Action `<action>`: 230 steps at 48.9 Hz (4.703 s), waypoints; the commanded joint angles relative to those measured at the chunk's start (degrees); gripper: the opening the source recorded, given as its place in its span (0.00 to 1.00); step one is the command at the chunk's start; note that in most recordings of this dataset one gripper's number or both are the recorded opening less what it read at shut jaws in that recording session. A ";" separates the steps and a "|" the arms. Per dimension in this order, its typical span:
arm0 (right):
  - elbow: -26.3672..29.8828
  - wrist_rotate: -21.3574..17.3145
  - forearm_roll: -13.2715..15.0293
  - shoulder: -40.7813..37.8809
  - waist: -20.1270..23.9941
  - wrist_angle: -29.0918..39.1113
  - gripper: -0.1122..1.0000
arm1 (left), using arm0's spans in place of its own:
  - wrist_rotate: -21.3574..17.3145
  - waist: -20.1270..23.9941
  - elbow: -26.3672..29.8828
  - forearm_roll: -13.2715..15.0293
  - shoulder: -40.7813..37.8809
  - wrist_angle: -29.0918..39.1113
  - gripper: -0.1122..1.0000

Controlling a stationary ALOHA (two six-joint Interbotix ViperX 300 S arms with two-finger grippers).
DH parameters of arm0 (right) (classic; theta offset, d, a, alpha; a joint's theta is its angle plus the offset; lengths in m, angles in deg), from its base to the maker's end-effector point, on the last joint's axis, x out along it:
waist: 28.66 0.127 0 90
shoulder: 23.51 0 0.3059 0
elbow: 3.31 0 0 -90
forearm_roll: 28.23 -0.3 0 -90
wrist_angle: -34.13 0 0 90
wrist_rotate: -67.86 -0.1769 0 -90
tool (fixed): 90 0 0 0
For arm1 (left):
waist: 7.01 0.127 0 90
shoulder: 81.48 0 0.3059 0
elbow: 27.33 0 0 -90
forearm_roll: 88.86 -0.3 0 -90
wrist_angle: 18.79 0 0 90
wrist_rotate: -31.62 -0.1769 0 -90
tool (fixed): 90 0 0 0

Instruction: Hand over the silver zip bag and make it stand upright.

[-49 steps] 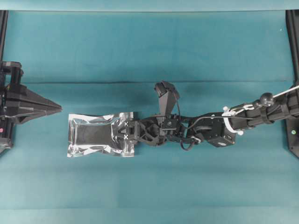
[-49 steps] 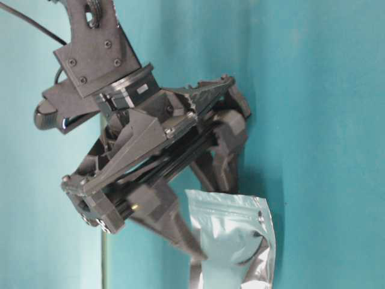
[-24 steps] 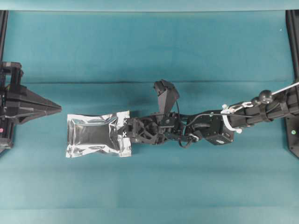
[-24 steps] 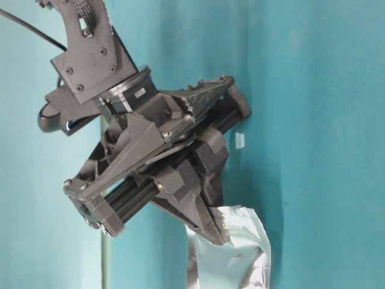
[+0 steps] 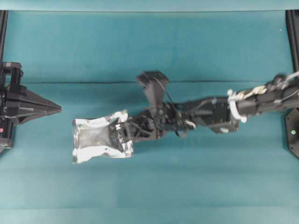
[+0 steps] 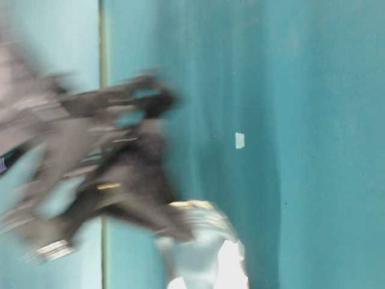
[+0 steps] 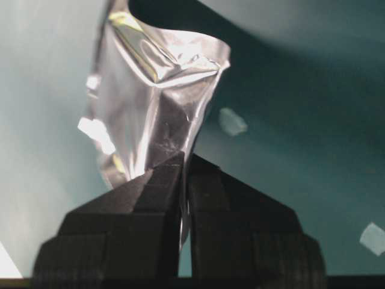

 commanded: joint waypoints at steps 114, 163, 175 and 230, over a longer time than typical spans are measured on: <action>27.86 49.31 18.11 -0.09 1.23 61.96 0.14 | 2.72 -1.05 -0.44 -0.09 2.81 2.02 0.10; 26.54 49.13 18.11 0.18 1.58 60.47 0.14 | 9.58 -0.26 -8.35 -0.09 -14.41 -18.98 0.86; 24.96 48.78 18.11 0.79 1.58 59.68 0.14 | 10.46 1.67 -10.46 -0.09 -26.98 -31.03 0.86; 21.97 47.20 18.02 1.93 1.76 55.20 0.14 | 9.32 3.34 9.40 -0.09 -67.24 -48.96 0.92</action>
